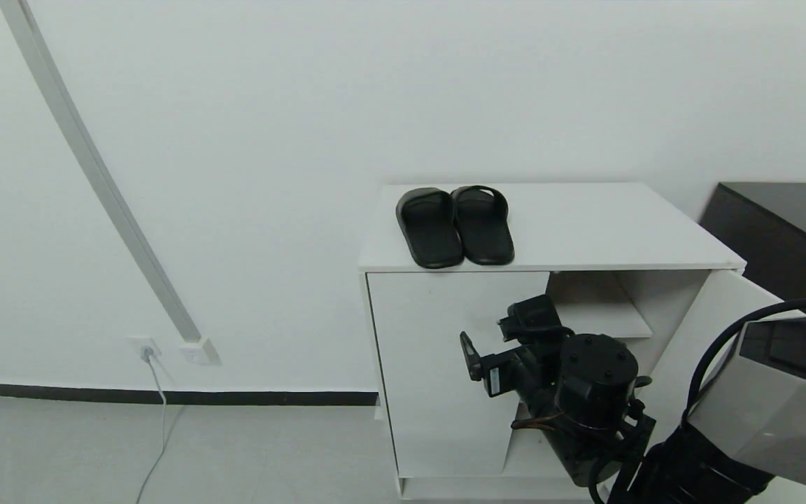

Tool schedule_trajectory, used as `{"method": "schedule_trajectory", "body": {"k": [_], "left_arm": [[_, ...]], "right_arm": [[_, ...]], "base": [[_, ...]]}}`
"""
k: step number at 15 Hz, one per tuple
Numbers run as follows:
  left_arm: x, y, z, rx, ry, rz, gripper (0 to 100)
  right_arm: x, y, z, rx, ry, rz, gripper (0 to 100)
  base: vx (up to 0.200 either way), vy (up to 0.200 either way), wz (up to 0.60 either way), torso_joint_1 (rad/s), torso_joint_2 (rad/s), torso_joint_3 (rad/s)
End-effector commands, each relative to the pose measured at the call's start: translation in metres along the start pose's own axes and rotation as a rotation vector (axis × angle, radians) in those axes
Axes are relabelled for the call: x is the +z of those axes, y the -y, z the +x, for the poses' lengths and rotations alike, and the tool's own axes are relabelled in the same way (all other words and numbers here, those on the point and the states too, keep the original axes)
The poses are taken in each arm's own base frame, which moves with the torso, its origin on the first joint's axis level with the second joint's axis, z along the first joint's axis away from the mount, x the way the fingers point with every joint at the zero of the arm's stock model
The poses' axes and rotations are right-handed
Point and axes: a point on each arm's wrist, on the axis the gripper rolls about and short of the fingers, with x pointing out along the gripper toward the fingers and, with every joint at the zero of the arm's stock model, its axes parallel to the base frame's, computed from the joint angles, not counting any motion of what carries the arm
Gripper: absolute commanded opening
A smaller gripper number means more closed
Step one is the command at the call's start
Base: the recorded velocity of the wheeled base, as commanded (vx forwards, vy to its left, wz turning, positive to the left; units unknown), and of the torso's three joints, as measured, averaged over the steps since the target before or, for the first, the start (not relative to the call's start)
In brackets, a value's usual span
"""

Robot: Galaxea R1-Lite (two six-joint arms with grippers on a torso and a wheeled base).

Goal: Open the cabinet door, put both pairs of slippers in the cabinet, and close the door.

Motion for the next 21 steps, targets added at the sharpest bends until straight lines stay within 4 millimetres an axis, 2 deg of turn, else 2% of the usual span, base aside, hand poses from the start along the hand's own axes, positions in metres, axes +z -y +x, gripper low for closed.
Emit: {"method": "schedule_trajectory", "body": {"k": [1, 9, 13, 15, 17, 21], "left_arm": [[0.000, 0.000, 0.000, 0.001, 0.000, 0.000, 0], [0.000, 0.000, 0.000, 0.002, 0.000, 0.000, 0], [0.000, 0.000, 0.000, 0.001, 0.000, 0.000, 0], [0.000, 0.000, 0.000, -0.001, 0.000, 0.001, 0], [0.000, 0.000, 0.000, -0.002, -0.002, 0.004, 0], [0.000, 0.000, 0.000, -0.002, 0.000, 0.006, 0]], "right_arm": [[-0.001, 0.000, 0.000, 0.001, -0.002, -0.002, 100], [0.000, 0.000, -0.001, 0.008, 0.011, 0.005, 100], [0.000, 0.001, -0.004, 0.068, 0.046, -0.035, 100], [0.011, -0.002, 0.006, 0.060, 0.049, -0.034, 100], [0.033, -0.004, 0.016, 0.065, -0.031, -0.005, 100], [0.104, -0.009, 0.030, -0.015, -0.147, 0.138, 100]], "base": [[0.000, 0.000, 0.00, 0.237, -0.54, -0.310], [0.000, 0.000, 0.00, 0.243, -0.56, -0.312], [0.000, 0.000, 0.00, 0.024, -0.05, -0.029], [0.000, 0.000, 0.00, 0.000, 0.00, 0.000], [0.000, 0.000, 0.00, 0.000, 0.00, 0.000], [0.000, 0.000, 0.00, 0.000, 0.00, 0.000]]}}
